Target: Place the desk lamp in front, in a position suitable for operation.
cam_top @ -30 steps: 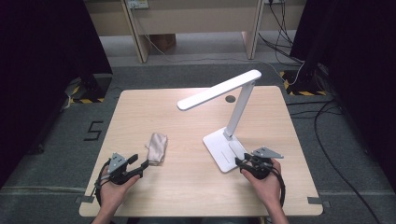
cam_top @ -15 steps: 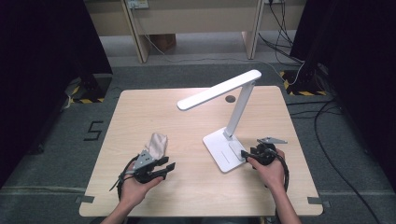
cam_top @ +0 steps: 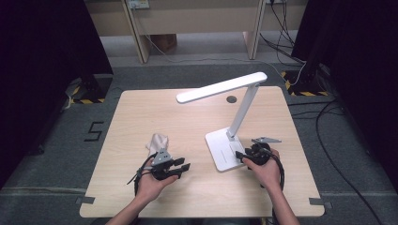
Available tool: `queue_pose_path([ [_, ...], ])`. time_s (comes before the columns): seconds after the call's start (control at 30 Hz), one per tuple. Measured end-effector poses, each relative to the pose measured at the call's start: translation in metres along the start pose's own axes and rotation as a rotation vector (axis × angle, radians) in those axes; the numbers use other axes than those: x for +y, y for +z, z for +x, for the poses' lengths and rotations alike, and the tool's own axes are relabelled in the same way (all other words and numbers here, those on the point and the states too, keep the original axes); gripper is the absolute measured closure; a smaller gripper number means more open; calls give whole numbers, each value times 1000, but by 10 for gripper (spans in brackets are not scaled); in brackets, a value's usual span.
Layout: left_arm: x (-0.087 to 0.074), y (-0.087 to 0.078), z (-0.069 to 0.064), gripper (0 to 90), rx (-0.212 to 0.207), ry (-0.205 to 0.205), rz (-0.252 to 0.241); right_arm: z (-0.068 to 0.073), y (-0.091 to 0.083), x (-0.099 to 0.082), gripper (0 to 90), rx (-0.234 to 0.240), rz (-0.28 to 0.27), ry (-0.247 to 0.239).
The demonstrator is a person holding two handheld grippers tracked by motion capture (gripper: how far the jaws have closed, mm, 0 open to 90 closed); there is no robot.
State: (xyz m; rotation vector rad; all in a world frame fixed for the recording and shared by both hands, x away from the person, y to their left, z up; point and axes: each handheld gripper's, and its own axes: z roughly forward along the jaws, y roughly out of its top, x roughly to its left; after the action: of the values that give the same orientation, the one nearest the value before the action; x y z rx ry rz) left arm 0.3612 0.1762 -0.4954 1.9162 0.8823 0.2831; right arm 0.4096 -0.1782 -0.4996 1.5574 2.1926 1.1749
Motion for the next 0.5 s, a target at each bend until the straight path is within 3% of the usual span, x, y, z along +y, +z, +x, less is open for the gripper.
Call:
queue_pose_path([
  [0.27,11,19,-6,600,-21,19,23,5,4,3,525,1,-3,-17],
  [0.33,14,27,-9,572,-22,26,26,2,-2,11,537,-14,-71,-9],
  [0.37,16,31,-10,572,-23,30,27,2,-2,11,537,-14,-71,-9],
  [0.4,20,39,-12,547,-27,36,26,1,-9,22,539,-27,-150,-11],
  [0.43,20,39,-12,535,-27,36,26,1,-9,22,539,-27,-150,-11],
  [0.5,24,48,-16,519,-26,51,29,5,-18,42,539,-34,-249,-25],
])
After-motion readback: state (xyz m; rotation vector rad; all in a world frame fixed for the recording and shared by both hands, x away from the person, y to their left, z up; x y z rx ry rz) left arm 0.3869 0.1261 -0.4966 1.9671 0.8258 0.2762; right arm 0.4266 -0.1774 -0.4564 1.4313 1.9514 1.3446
